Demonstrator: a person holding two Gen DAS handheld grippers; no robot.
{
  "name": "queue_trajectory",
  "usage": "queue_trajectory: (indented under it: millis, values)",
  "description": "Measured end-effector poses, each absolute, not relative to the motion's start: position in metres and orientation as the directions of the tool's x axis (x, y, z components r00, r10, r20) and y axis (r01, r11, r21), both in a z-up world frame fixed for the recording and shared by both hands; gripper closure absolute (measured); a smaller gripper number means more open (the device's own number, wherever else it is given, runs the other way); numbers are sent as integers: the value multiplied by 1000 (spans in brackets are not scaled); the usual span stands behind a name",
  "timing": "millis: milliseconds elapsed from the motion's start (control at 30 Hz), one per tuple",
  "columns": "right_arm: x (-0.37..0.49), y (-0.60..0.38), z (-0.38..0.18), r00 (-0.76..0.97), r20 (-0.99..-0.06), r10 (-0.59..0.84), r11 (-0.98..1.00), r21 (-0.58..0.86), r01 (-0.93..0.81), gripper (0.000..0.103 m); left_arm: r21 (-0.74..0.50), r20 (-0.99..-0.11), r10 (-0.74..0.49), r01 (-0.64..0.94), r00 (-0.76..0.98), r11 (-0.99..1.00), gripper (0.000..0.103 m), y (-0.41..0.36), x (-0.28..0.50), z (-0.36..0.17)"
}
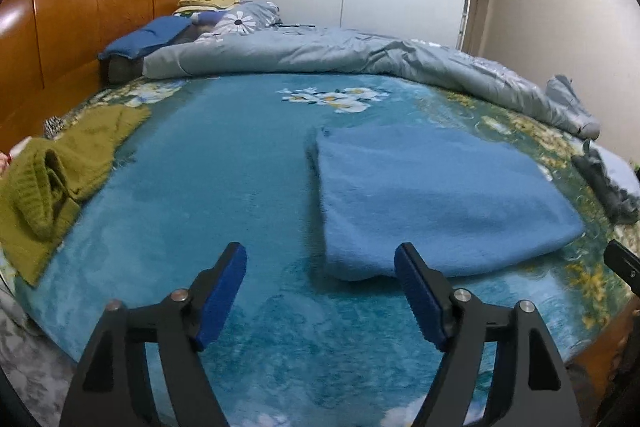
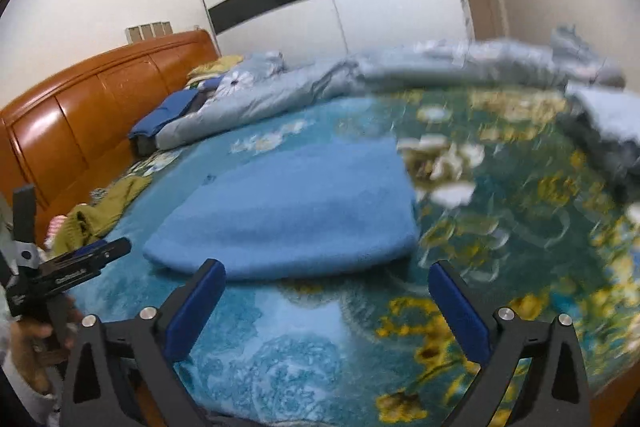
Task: Fold clothes
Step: 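Open both grippers and pull back from the folded sweater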
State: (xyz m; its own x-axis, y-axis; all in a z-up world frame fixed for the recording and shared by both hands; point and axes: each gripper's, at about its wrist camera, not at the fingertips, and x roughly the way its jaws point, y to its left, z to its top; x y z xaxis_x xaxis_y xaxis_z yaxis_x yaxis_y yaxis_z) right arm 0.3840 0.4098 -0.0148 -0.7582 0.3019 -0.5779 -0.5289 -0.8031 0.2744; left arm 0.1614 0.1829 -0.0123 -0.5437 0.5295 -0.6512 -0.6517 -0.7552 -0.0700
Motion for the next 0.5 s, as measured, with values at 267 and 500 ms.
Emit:
queue_trajectory:
  millis: [267,500]
  values:
    - [390,457,-51,-795,-584,163,-687,511,-517,0,-238,-685,597,-647,-417,-725,25,186,142,-29]
    - [373,489,-57,-831,-547,102,-592,637,-493,3,-336,-659,684,-692,-313,-639,25,222,139,-31]
